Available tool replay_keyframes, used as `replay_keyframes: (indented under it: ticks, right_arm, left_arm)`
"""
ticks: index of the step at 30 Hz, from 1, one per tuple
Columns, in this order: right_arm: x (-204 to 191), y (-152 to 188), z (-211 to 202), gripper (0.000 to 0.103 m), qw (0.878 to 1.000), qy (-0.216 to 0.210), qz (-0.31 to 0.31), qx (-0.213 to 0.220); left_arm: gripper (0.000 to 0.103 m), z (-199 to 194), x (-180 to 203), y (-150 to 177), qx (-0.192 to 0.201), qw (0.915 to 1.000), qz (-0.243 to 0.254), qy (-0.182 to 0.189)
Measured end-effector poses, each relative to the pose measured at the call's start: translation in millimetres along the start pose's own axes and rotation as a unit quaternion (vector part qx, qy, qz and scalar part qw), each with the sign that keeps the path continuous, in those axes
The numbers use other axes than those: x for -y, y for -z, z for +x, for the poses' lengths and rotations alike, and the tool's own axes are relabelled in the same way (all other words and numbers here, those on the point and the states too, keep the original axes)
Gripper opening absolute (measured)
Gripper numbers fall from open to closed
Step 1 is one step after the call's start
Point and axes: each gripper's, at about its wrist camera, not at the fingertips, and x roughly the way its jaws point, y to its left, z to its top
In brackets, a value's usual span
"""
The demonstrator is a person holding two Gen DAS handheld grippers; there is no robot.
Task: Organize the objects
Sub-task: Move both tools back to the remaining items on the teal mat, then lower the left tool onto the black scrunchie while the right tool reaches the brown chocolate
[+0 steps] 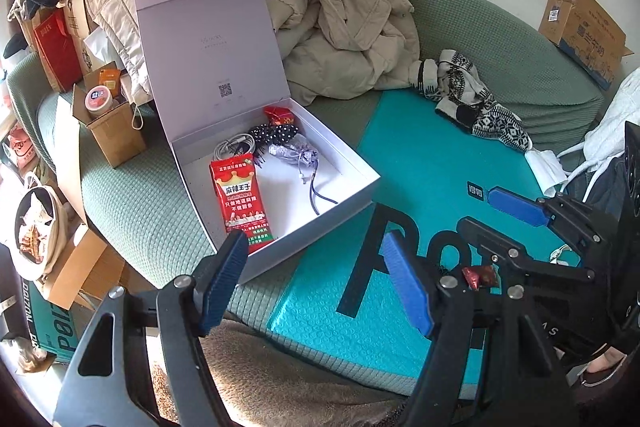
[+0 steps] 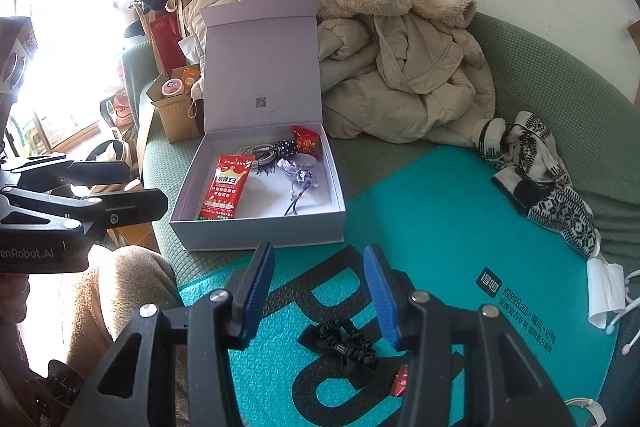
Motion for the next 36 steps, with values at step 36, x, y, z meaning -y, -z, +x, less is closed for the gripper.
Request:
replay_keyframes:
  ticks: [36]
  right_arm:
    - [81,101,35,0.047,0.991,0.029,0.103,-0.079]
  left_arm:
    - [0.069,136,78,60,-0.098,0.9907,0.046,0.083]
